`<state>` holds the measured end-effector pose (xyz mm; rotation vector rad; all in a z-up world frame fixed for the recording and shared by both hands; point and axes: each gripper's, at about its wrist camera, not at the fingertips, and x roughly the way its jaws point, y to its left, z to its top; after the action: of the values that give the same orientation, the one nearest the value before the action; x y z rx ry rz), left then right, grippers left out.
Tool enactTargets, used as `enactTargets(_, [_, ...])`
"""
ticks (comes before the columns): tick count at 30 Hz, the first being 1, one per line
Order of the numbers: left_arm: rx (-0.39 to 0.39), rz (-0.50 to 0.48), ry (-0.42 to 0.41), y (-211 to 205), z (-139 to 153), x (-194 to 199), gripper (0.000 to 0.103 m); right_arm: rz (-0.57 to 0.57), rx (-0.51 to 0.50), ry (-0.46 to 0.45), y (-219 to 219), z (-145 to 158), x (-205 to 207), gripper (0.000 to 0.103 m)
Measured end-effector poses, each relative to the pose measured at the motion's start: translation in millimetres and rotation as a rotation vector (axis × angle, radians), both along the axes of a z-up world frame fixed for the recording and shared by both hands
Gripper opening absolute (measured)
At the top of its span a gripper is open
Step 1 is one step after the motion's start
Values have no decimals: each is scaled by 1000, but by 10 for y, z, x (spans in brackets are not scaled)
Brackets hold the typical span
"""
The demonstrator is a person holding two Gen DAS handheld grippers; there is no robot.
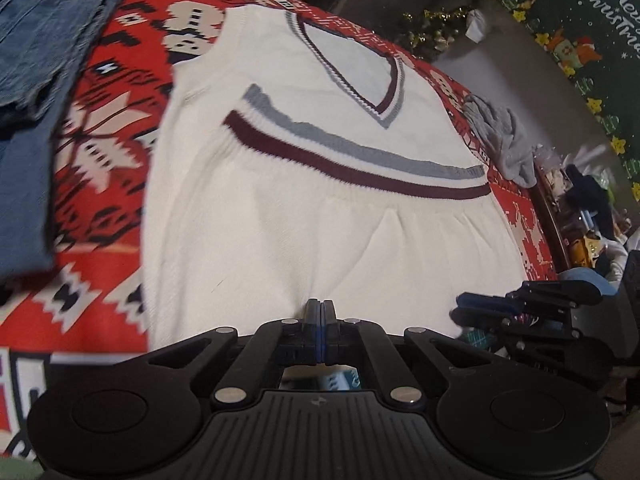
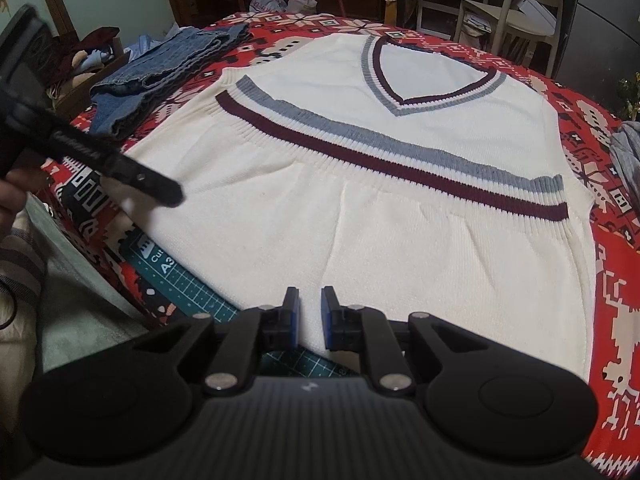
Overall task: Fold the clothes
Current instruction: 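Move both closed tools over the sweater body toward the hem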
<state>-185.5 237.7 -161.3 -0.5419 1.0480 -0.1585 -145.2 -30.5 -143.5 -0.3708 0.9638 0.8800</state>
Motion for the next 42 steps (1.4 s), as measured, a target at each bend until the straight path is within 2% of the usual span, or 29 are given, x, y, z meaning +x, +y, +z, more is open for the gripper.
enactTargets(2, [12, 5, 4, 33, 27, -83, 2, 0, 0, 1, -1, -1, 3, 12])
enactTargets(3, [63, 14, 19, 21, 32, -103, 2, 1, -1, 0, 0, -2, 3, 12])
enactTargets(8, [136, 2, 9, 86, 77, -211, 2, 0, -6, -3, 5, -1, -1, 12])
enactTargets(11, [146, 43, 14, 204, 79, -299, 3, -2, -7, -4, 2, -1, -2, 12])
enactTargets(16, [150, 53, 17, 244, 141, -379, 2, -7, -8, 1, 4, 5, 1, 12])
enactTargets(21, [67, -95, -60, -127, 267, -157, 2, -9, 17, 0, 37, 86, -2, 6])
enactTargets(25, [66, -232, -50, -516, 139, 83, 2, 42, 33, 7, 145, 125, -45, 6])
enactTargets(29, [99, -299, -46, -714, 50, 205, 2, 152, 14, -35, 329, 73, -165, 6])
enactTargets(34, [67, -209, -17, -405, 16, 101, 2, 172, 20, -25, 380, 20, -193, 6])
enactTargets(38, [53, -127, 3, -76, 16, -162, 2, 115, 16, -6, 226, 3, -78, 6])
enactTargets(40, [85, -78, 27, 63, 0, -254, 2, 88, 11, 1, 150, 3, -23, 6])
enactTargets(42, [69, -46, 40, 188, -12, -318, 2, 64, 4, 5, 83, 9, 23, 6])
